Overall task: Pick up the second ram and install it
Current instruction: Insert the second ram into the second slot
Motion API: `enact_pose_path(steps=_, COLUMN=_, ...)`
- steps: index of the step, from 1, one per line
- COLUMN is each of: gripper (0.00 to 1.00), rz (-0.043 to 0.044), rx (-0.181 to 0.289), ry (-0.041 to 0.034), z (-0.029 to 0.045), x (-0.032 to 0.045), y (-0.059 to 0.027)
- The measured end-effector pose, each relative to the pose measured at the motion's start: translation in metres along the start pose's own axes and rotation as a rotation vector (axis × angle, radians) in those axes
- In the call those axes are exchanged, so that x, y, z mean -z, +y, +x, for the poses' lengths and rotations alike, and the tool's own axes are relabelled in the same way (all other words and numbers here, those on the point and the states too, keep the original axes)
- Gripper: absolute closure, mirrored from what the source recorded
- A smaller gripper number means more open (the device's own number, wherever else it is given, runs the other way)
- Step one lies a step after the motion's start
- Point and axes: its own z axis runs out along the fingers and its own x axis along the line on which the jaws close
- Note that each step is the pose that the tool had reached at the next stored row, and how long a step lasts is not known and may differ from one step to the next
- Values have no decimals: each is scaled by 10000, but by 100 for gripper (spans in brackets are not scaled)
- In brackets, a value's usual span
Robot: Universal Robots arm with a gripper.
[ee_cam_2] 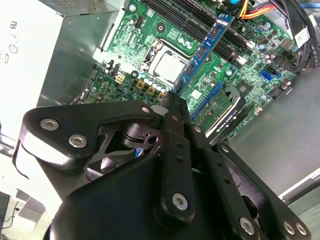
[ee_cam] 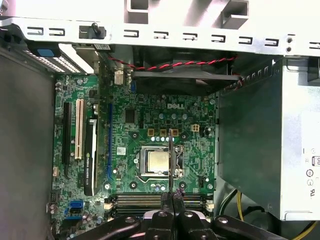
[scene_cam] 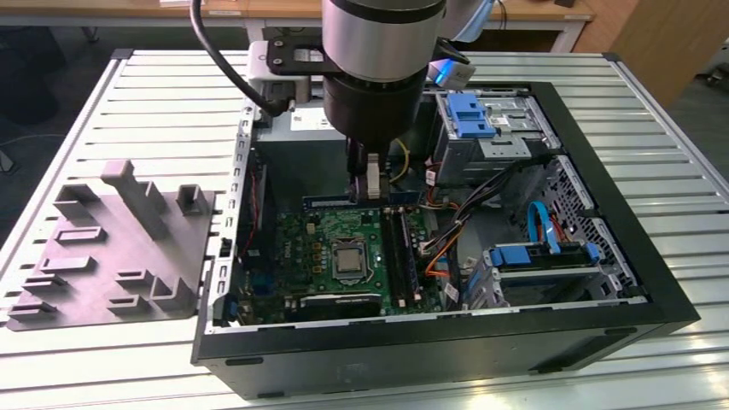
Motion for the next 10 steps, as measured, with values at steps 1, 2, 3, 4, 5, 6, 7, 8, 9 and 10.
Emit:
enact_pose_path(steps=1, gripper=89, rz=0, rx=0, ry=-1, z=0, x=0, y=0)
enact_pose_path(steps=2, gripper=89, rz=0, rx=0, ry=0, z=0, x=0, y=0)
enact_pose_path(steps=3, gripper=89, rz=0, rx=1, ry=0, z=0, x=-1, y=0)
enact_pose_path(steps=4, gripper=89, rz=1, rx=0, ry=-1, z=0, x=-1, y=0)
enact_pose_path(steps=5, gripper=89, rz=1, rx=0, ry=0, z=0, x=-1, y=0)
enact_pose_path(steps=6, gripper=89, rz=0, rx=0, ry=0, z=0, x=-1, y=0)
enact_pose_path(steps=7, gripper=89, rz=0, rx=0, ry=0, z=0, x=-2, y=0)
enact_pose_path(steps=8, gripper=89, rz=1, rx=0, ry=-1, z=0, x=-2, y=0)
enact_pose_path(steps=9, gripper=89, rz=1, rx=0, ry=-1, z=0, x=-2, y=0)
enact_pose_path(steps=10, gripper=89, rz=0, rx=-2, ry=-1, z=0, x=-2, y=0)
